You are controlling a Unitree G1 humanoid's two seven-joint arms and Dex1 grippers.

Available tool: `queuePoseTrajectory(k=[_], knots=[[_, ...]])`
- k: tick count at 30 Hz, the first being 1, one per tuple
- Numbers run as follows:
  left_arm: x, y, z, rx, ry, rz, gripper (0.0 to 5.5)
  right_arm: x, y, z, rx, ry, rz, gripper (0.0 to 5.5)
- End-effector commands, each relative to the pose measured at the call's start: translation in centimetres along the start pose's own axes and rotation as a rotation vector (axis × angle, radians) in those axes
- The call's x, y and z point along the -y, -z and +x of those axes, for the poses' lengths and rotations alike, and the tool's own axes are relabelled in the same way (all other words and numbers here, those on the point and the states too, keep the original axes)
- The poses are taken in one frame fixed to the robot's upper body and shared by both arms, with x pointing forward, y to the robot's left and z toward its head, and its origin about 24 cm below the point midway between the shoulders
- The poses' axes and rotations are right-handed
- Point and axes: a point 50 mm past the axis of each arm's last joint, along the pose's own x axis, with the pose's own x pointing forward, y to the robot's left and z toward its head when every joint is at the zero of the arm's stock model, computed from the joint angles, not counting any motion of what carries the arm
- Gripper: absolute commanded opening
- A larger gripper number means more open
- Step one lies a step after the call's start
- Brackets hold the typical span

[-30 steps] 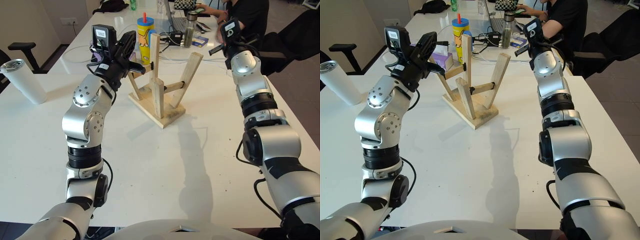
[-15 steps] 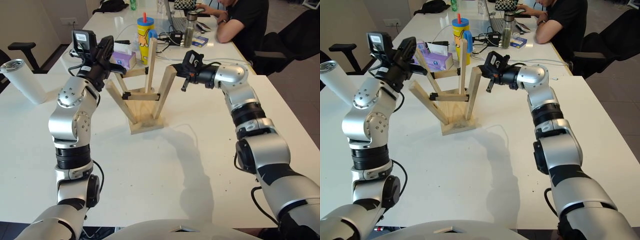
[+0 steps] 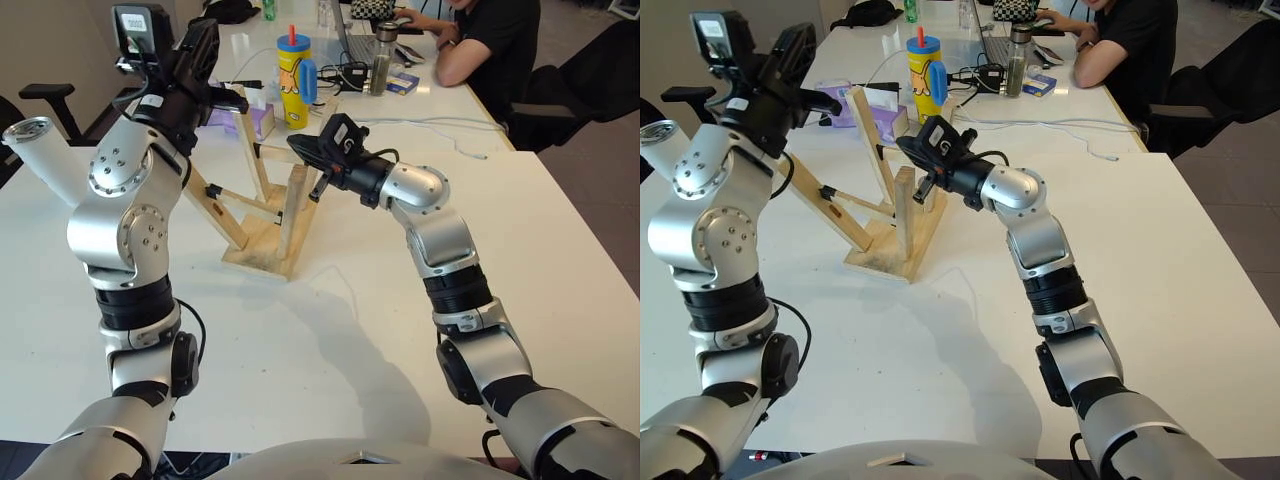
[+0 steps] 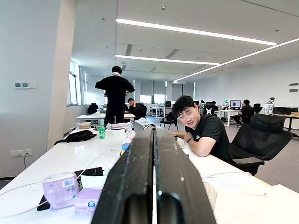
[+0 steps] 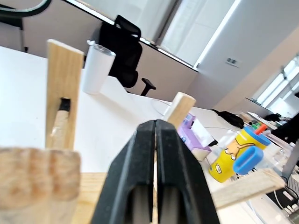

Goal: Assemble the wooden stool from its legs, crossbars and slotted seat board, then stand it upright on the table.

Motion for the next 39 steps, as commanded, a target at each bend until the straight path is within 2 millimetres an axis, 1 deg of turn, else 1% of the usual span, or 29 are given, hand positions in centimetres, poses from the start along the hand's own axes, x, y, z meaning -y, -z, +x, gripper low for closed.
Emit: queuePoseTrajectory(k=[1,4,7,8,10,11,12,13,14,15,16,17,18,19,20,21,23,26,28,32,33,35,37,39], knots=[[0.2,-3.5,2.9,0.103,0.063,0.048,0.02,1.3,-0.4,-0.7,0.018,0.096,0.044,0.00],[1.4,-6.3,5.0,0.196,0.125,0.061,0.02,2.3,-1.1,-1.0,0.046,0.155,0.063,0.00],[2.0,-8.3,6.2,0.268,0.152,0.068,0.02,2.9,-1.6,-1.3,0.070,0.198,0.075,0.00],[2.0,-8.5,6.4,0.278,0.152,0.070,0.02,2.9,-1.8,-1.4,0.076,0.206,0.078,0.00],[1.7,-7.1,6.6,0.239,0.141,0.055,0.02,3.0,-1.8,-1.6,0.077,0.217,0.081,0.00],[1.3,-5.7,6.4,0.199,0.133,0.052,0.02,3.0,-1.8,-1.7,0.075,0.220,0.081,0.00],[0.8,-3.3,6.0,0.130,0.110,0.045,0.02,3.0,-1.7,-1.8,0.072,0.222,0.082,0.00],[0.3,-0.2,5.1,0.030,0.088,0.018,0.02,2.9,-1.7,-2.0,0.068,0.224,0.082,0.00],[-0.2,3.9,3.7,-0.096,0.058,0.007,0.02,2.8,-1.6,-2.2,0.063,0.227,0.084,0.00],[-0.2,9.0,1.1,-0.261,0.035,-0.029,0.02,2.8,-1.5,-2.5,0.058,0.232,0.088,0.00],[-0.1,12.9,-1.8,-0.395,0.000,-0.079,0.02,2.8,-1.4,-2.8,0.053,0.237,0.092,0.00],[0.4,16.8,-5.4,-0.522,-0.053,-0.122,0.02,2.8,-1.3,-3.1,0.048,0.244,0.100,0.00],[1.2,19.6,-8.6,-0.622,-0.106,-0.207,0.02,2.8,-1.3,-3.5,0.044,0.253,0.108,0.00],[1.9,21.2,-10.7,-0.680,-0.146,-0.259,0.02,2.8,-1.3,-3.8,0.043,0.260,0.113,0.00],[2.5,22.6,-12.2,-0.745,-0.164,-0.270,0.02,2.8,-1.6,-4.1,0.052,0.273,0.116,0.00],[2.9,23.5,-12.9,-0.782,-0.187,-0.299,0.02,2.9,-2.2,-4.2,0.070,0.286,0.126,0.00],[3.4,24.0,-12.7,-0.783,-0.208,-0.338,0.02,2.9,-3.0,-4.1,0.097,0.288,0.134,0.00],[3.3,23.2,-11.0,-0.721,-0.199,-0.327,0.02,3.0,-3.4,-3.8,0.106,0.278,0.130,0.00],[3.1,22.7,-10.3,-0.687,-0.190,-0.312,0.02,2.9,-3.4,-3.7,0.101,0.272,0.131,0.00],[2.0,22.1,-10.2,-0.649,-0.198,-0.279,0.02,2.7,-3.2,-3.7,0.092,0.267,0.137,0.00],[1.8,21.2,-9.4,-0.599,-0.187,-0.269,0.02,2.7,-3.1,-3.7,0.089,0.270,0.137,0.00],[1.2,18.3,-7.1,-0.464,-0.156,-0.242,0.02,2.7,-3.1,-3.8,0.086,0.274,0.137,0.00],[0.9,14.5,-4.5,-0.305,-0.130,-0.227,0.02,2.7,-3.1,-3.7,0.086,0.275,0.138,0.00],[1.0,10.3,-2.4,-0.155,-0.099,-0.212,0.02,2.6,-3.2,-3.6,0.089,0.272,0.133,0.00]])
